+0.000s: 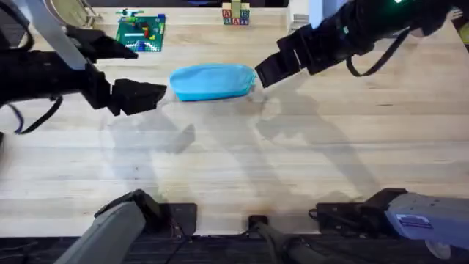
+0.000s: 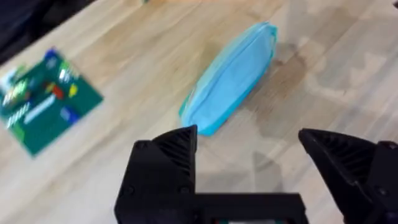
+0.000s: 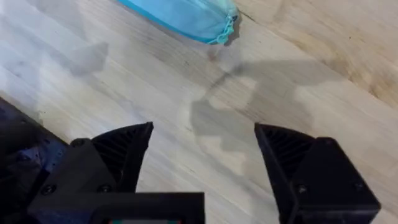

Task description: Unzip the bag, pick up the pens from the table one at a time and place them inside, then zip the bag closed.

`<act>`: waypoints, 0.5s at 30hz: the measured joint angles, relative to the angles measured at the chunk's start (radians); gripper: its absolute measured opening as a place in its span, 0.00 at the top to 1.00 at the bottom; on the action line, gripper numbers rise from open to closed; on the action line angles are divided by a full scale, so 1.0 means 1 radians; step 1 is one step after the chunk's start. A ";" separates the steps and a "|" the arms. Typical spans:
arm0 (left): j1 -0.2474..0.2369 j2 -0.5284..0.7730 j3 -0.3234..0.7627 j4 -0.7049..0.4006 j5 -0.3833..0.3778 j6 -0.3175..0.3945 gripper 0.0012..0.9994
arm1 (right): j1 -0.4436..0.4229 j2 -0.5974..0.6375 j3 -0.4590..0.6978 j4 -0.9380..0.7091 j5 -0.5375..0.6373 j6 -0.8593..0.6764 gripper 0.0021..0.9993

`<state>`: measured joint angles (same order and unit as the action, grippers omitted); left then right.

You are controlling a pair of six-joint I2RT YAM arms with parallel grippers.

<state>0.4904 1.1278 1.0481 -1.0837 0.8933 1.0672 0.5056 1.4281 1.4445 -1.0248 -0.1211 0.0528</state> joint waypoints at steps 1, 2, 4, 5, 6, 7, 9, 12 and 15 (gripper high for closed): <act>-0.002 -0.027 0.000 -0.002 -0.024 -0.046 0.00 | 0.000 0.000 0.000 0.000 0.000 0.000 0.00; -0.006 -0.057 0.000 -0.003 -0.052 -0.096 0.00 | 0.000 0.000 0.000 0.000 0.000 0.000 0.00; -0.026 -0.110 0.000 -0.003 -0.101 -0.189 0.00 | 0.000 0.000 0.000 -0.001 0.000 0.000 0.00; -0.043 -0.137 0.000 -0.004 -0.124 -0.234 0.00 | 0.000 0.000 0.000 -0.001 0.000 0.000 0.00; -0.061 -0.158 0.000 -0.005 -0.142 -0.269 0.00 | 0.000 0.000 0.000 -0.002 0.000 0.000 0.00; -0.085 -0.182 0.000 -0.005 -0.164 -0.309 0.00 | 0.000 0.000 0.000 -0.001 0.000 0.000 0.00; -0.129 -0.217 0.000 -0.006 -0.200 -0.373 0.00 | 0.000 0.000 0.000 -0.002 0.000 0.000 0.00; -0.202 -0.250 0.000 -0.008 -0.270 -0.479 0.00 | 0.000 0.000 0.000 -0.002 0.000 0.000 0.00; -0.274 -0.259 0.000 -0.026 -0.341 -0.568 0.00 | 0.000 0.000 0.000 -0.002 0.000 0.000 0.00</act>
<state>0.2163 0.8692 1.0481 -1.1101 0.5524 0.4993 0.5056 1.4277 1.4445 -1.0264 -0.1211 0.0525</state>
